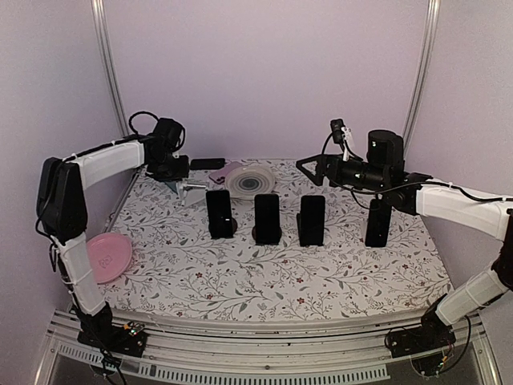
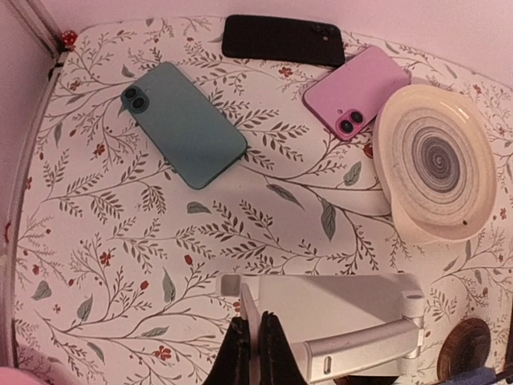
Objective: Place the phone on the phone stand
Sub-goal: Place the phone stand at the center of the board, then move the phone stand to the center of the board, then pick up the phone stand from the center of the board, then place the phone stand at the center of the board.
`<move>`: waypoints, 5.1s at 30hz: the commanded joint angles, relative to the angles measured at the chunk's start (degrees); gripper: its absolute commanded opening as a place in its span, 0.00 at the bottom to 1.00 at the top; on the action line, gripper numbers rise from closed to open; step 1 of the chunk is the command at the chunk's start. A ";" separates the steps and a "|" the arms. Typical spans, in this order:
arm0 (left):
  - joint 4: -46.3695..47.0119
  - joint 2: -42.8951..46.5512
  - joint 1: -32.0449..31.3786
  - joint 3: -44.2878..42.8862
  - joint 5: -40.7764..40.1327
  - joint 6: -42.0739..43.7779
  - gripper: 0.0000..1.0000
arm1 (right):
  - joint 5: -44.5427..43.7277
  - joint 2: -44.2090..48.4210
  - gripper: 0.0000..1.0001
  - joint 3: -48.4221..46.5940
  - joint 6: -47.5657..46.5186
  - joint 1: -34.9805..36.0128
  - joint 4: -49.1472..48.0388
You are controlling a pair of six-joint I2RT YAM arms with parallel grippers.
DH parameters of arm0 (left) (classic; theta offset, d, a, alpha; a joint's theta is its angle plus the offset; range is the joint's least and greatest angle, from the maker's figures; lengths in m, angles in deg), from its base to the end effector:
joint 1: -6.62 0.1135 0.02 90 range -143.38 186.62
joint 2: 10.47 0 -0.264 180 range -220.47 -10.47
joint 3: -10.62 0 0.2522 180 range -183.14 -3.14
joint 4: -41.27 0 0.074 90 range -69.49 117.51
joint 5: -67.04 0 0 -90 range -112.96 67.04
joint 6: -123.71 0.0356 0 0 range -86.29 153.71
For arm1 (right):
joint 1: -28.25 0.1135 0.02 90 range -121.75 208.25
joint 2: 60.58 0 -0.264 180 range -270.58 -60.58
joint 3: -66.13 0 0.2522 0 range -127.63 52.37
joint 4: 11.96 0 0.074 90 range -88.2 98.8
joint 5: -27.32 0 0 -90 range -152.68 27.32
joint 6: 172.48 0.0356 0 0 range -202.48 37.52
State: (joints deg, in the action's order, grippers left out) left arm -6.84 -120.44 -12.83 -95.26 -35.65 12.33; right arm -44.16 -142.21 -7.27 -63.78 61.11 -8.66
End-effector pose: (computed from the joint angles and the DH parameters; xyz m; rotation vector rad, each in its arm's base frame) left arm 0.4065 -0.1353 0.2577 -0.1345 2.4476 -0.0373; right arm 0.2767 0.1922 0.3170 -0.4705 1.7981 0.9248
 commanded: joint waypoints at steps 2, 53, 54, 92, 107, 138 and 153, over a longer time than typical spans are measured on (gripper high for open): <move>-4.02 7.99 -0.76 7.18 -3.56 -13.15 0.00 | -0.95 0.64 0.99 1.01 0.30 -0.60 -2.02; -5.65 23.31 -5.01 29.06 -6.45 -53.99 0.91 | 7.76 -2.04 0.99 0.36 2.79 -0.67 -3.25; -4.82 24.37 -4.99 30.10 -6.48 -52.82 0.96 | 7.76 -2.16 0.99 0.29 2.69 -0.69 -3.23; 19.22 32.53 -9.26 53.89 -0.19 -39.01 0.97 | 9.69 -4.11 0.99 -0.56 3.01 -0.69 -3.52; 3.59 26.05 -15.19 44.41 -13.01 -33.54 0.94 | 10.60 -4.73 0.99 -0.66 3.53 -0.69 -3.78; -0.55 22.28 -27.07 37.62 -10.31 -34.07 0.40 | 8.54 -3.30 0.99 -0.31 2.74 -0.69 -2.05; -8.88 11.44 -46.77 22.89 -10.65 -48.93 0.42 | 6.00 -2.35 0.99 -1.16 4.91 -0.78 1.87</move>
State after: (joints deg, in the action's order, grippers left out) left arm -13.87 -106.15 -57.15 -68.46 -45.26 -33.29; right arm -37.41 -146.19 -7.25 -60.02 60.74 -8.13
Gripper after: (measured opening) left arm 0.653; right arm 0.989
